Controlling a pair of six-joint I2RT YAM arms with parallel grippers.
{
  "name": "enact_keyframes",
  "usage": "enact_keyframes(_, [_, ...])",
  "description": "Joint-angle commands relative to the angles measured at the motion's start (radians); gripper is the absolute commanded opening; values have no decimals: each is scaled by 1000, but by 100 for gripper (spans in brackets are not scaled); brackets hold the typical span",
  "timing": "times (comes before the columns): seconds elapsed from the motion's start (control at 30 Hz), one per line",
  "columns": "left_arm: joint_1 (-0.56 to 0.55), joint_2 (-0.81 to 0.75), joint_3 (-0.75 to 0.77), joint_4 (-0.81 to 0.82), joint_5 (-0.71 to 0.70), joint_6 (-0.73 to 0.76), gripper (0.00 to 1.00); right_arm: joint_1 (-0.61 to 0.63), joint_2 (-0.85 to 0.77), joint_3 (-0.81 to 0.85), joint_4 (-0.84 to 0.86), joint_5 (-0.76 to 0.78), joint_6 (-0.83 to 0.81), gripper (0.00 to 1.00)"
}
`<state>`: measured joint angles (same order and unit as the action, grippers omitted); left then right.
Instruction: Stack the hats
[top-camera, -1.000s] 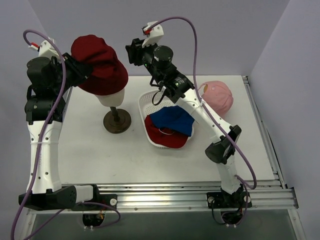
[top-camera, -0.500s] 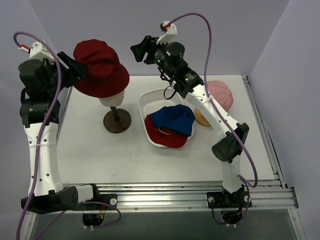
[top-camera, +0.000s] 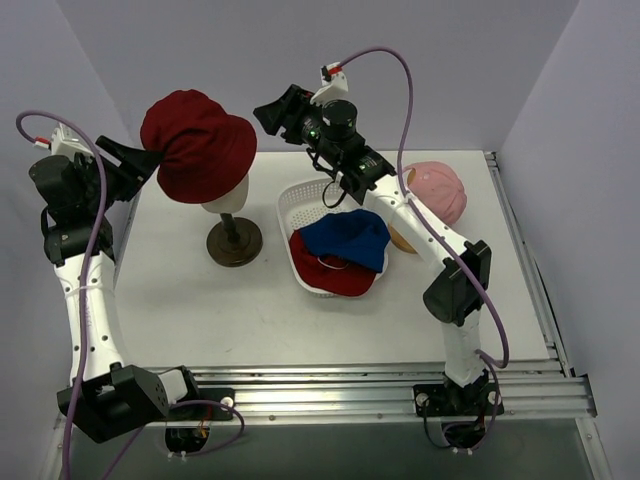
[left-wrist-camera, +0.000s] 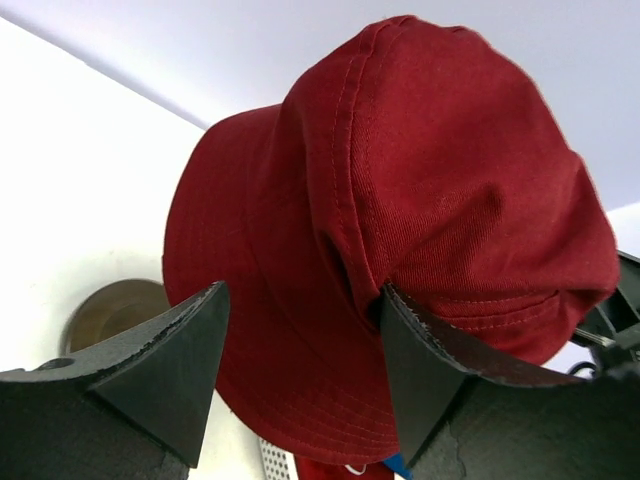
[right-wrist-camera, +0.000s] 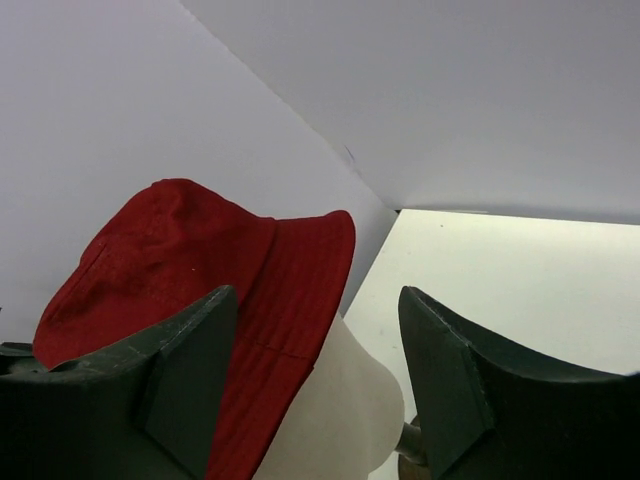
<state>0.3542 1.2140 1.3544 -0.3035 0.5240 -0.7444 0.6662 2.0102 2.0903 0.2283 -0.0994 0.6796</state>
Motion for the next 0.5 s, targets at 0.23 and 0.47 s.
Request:
enact_keyframes(0.23, [11,-37,-61,287,107,-96,74,16,5,-39,157,-36,86,58])
enact_keyframes(0.47, [9,-39,-55,296,113,-98,76,33,-11,-113,175,15,146,57])
